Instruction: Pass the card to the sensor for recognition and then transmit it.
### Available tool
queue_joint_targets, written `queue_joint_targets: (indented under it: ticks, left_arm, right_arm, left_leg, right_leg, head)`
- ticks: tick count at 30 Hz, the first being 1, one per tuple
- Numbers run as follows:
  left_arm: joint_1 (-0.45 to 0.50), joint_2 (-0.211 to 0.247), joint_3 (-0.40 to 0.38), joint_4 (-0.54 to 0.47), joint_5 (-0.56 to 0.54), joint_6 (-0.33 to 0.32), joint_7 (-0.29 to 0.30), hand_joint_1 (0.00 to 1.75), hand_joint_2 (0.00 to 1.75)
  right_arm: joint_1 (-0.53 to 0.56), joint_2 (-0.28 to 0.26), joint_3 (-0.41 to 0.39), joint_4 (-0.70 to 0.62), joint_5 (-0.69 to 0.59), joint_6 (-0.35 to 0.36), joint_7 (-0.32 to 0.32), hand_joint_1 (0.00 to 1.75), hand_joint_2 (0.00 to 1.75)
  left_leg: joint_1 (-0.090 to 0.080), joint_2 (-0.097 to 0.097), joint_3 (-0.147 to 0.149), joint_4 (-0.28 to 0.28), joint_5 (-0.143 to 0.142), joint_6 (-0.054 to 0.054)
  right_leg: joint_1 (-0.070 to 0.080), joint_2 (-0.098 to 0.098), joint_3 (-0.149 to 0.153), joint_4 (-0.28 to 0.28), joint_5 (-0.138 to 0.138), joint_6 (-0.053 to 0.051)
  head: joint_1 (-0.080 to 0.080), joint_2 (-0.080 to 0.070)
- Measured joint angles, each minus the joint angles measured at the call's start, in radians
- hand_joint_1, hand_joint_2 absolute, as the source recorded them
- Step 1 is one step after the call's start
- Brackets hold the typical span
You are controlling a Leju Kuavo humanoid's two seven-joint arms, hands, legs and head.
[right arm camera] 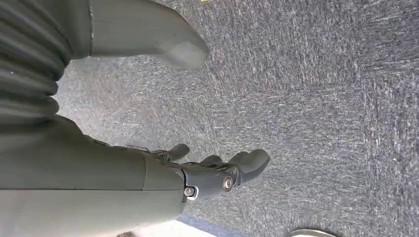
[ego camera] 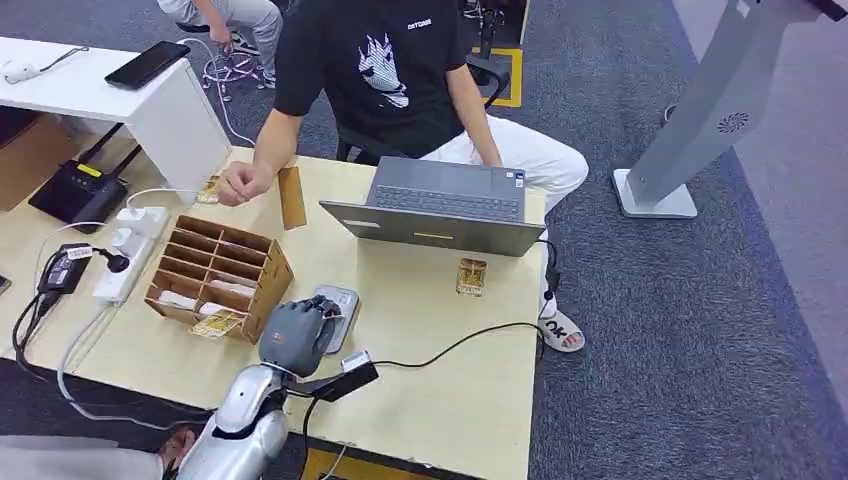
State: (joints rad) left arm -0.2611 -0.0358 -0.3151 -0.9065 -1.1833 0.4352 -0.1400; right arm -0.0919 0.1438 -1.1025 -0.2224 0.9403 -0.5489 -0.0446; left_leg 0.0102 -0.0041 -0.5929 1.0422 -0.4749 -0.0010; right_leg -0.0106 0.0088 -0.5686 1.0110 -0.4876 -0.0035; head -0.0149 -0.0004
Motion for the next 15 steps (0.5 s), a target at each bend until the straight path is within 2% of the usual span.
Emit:
queue_joint_targets:
  ticks: [3,7,11,15]
  left_arm:
    - [-0.007,0.034,0.001,-0.057,-0.004,-0.036,0.005,1.75,1.75]
    - [-0.058,0.103,0.021,-0.183,0.022,-0.095,0.013,1.75,1.75]
    - [-0.104,0.149,0.041,-0.282,0.046,-0.117,0.014,1.75,1.75]
    - [-0.207,0.2,0.071,-0.377,0.11,-0.176,0.024,1.75,1.75]
  right_arm:
    - [0.001,0.0,0.0,0.0,-0.006,0.0,-0.009,0.0,1.75]
    - [0.005,0.0,0.0,0.0,-0.008,-0.003,-0.01,0.0,1.75]
    - [0.006,0.0,-0.001,0.0,-0.009,-0.003,-0.013,0.0,1.75]
    - [0.006,0.0,-0.002,0.0,-0.012,-0.003,-0.022,0.0,1.75]
  left_leg:
    - [0.0,0.0,0.0,0.0,0.0,0.0]
    - [0.001,-0.001,-0.001,0.0,0.001,0.0]
    - [0.001,0.0,-0.002,0.0,0.001,-0.001]
    - [0.001,0.0,-0.002,0.0,0.001,-0.001]
  right_leg:
    - [0.0,0.0,-0.001,0.0,0.0,0.0]
    - [0.001,0.0,-0.001,0.001,0.0,0.0]
    - [0.001,0.0,-0.002,0.001,0.0,0.0]
    - [0.001,0.0,-0.002,0.001,0.0,0.0]
  head:
    - [0.0,0.0]
    - [0.0,0.0]
    - [0.0,0.0]
    - [0.0,0.0]
